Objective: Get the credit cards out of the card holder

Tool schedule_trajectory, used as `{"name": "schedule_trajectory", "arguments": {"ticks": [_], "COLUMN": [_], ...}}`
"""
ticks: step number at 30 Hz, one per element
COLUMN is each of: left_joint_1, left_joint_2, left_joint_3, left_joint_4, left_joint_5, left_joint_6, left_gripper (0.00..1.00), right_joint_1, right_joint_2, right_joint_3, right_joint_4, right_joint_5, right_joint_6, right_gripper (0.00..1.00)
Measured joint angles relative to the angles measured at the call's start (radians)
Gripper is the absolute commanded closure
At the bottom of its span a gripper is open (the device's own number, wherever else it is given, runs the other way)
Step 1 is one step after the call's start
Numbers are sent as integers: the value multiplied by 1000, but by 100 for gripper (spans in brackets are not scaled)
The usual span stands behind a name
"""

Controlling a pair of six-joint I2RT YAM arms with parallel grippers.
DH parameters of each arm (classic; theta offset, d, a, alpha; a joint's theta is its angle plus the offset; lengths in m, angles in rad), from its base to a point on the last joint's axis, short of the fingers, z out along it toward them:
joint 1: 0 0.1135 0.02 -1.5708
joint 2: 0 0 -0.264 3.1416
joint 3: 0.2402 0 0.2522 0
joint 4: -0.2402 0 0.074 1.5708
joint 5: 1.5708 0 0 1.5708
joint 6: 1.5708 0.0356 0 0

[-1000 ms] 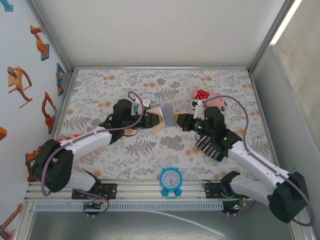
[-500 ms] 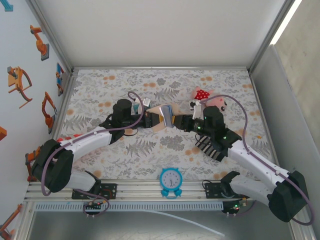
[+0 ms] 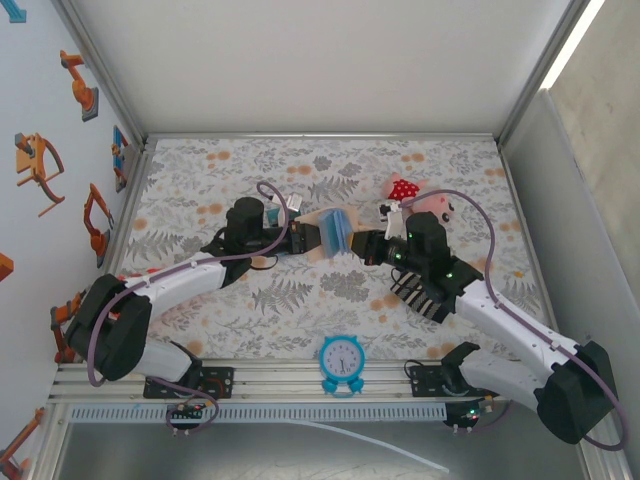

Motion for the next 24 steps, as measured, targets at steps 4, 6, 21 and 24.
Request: {"name": "schedule_trajectory", "arguments": {"ticks": [4, 6, 21, 24], "left_joint_1": [0, 0, 0, 0], "left_joint_2": [0, 0, 0, 0], "left_joint_3": [0, 0, 0, 0], "left_joint_4": [1, 1, 0, 0], "left_joint_5": [0, 2, 19, 24], "left_joint_6": [0, 0, 0, 0], "left_gripper": [93, 93, 96, 97], "right_joint_1": [0, 0, 21, 29], "right_joint_2": [0, 0, 31, 31], "right_joint_3": [0, 1, 16, 23], "right_joint_4": [0, 0, 9, -10], "right_joint_5": [0, -2, -27, -23], "right_joint_6": [-1, -4, -32, -58], "right_gripper": [83, 70, 30, 28]}}
